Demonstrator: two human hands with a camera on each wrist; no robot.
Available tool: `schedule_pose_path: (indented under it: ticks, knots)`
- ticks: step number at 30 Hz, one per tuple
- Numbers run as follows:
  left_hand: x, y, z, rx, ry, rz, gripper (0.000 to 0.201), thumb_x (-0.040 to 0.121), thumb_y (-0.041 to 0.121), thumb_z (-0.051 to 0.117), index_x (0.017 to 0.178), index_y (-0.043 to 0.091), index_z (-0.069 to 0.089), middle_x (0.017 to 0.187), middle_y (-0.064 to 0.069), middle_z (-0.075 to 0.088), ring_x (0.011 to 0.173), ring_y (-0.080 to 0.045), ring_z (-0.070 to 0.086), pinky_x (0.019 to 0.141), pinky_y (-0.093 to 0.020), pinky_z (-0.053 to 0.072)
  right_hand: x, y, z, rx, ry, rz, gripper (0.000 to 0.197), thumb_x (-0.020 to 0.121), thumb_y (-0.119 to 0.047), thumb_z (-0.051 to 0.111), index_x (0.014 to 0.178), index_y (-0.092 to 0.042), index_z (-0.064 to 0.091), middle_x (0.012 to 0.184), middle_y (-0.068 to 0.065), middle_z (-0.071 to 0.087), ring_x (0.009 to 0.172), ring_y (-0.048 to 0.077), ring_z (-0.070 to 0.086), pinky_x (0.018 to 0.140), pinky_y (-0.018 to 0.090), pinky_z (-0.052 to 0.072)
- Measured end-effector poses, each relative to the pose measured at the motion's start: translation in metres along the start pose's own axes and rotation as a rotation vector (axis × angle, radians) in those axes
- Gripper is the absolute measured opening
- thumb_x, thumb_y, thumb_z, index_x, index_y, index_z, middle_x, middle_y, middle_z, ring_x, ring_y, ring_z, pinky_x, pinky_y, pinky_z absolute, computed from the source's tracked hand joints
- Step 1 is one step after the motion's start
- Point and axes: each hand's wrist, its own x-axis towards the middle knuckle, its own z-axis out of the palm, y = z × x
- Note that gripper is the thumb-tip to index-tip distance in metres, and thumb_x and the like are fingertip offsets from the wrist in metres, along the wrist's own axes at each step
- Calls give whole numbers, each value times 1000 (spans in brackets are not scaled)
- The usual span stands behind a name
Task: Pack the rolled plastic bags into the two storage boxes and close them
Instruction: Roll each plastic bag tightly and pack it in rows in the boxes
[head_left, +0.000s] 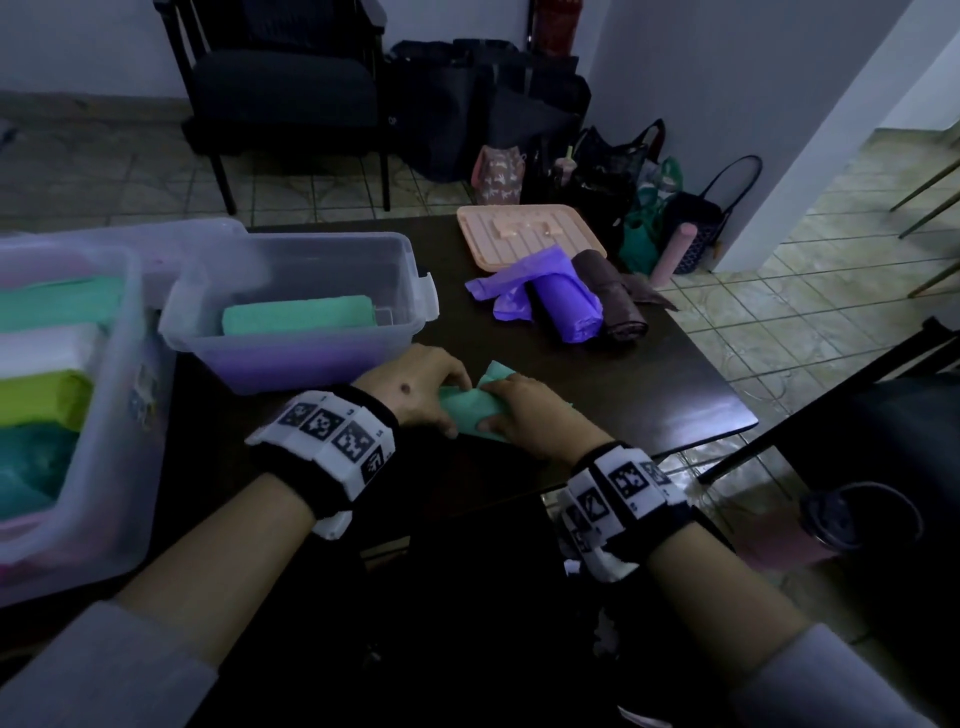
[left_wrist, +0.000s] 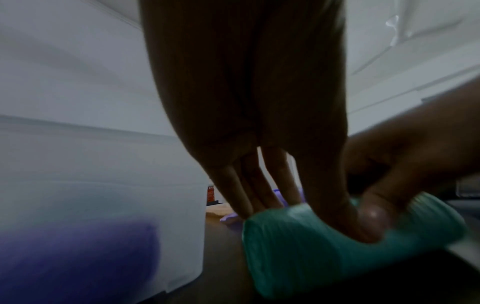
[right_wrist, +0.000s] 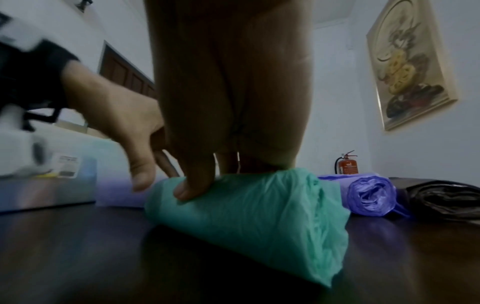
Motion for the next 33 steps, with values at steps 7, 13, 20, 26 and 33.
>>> schedule_pose_path:
  ticks: [7,13,20,26,33]
  knots:
    - [1,-2,8,11,71,9,56,67,4,78,117,21,61,123,-2,56,113,-20,54,98,-41,45,14,11,-27,69,-95,197,88,66,-47,80,138,-21,37,138,8,36,129,25,37,106,36,36]
    - [5,-4,7,-7,73,-1,57,68,5,79,119,23,62,122,-2,60,113,-19,55,98,-40,45,26,7,-28,33,-307,247,80,59,-55,81,125,-21,50,121,-4,56,111,16,54,92,32,44]
    - [4,-5,4,-38,47,21,52,74,7,75,122,23,61,126,-3,59,115,-19,55,101,-38,42,16,-7,-14,-7,-127,135,64,75,-44,74,124,-9,52,121,7,56,109,22,54,83,26,40]
    - [-18,-18,17,-374,220,-68,52,79,19,73,128,16,57,130,-1,58,120,-15,53,105,-26,37,0,-10,12,-86,13,46,63,78,-34,72,128,-5,46,128,15,51,119,30,48,97,34,40]
    - [-51,-59,33,-1250,826,-600,95,79,73,41,149,17,10,152,-9,27,135,-30,34,109,-48,32,-4,-25,7,-54,-80,-15,60,82,-38,68,130,-8,46,128,11,52,117,24,49,94,26,38]
